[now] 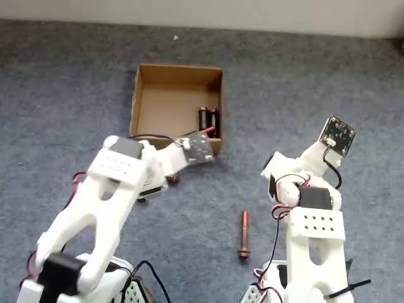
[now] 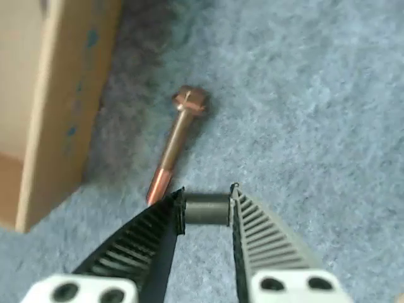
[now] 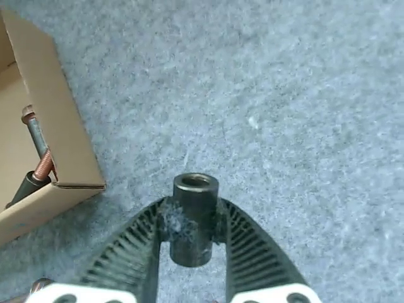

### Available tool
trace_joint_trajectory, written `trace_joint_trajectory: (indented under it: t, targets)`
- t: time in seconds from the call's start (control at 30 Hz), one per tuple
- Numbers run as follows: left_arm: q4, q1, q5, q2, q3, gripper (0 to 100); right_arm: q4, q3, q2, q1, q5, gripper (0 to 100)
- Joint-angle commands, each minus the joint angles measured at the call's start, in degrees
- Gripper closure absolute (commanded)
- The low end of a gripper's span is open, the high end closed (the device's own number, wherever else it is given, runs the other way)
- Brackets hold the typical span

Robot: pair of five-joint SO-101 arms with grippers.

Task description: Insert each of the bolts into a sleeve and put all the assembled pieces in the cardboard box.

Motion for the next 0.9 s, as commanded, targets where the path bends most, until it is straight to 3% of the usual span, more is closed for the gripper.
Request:
trace_joint_trajectory:
  t: [0.0,0.5,0.7,0.87]
  targets:
    - [-3.43,2.24,-0.62,5.23,-5.05,86,-1.45,-0.40,-1.54,0.84,0.62,99.4]
    - [-7.91,2.59,-0.35,28.26,-17.01,86,-1.45,-0.31,-1.54,0.84,0.62,99.3]
    - [-7.56,2.68,-0.26,29.05,-17.19,100,-1.45,-0.31,-1.54,0.84,0.62,99.3]
    - [-7.56,2.33,4.84,23.87,-16.48,100,-1.45,-0.31,-1.63,0.84,0.62,99.3]
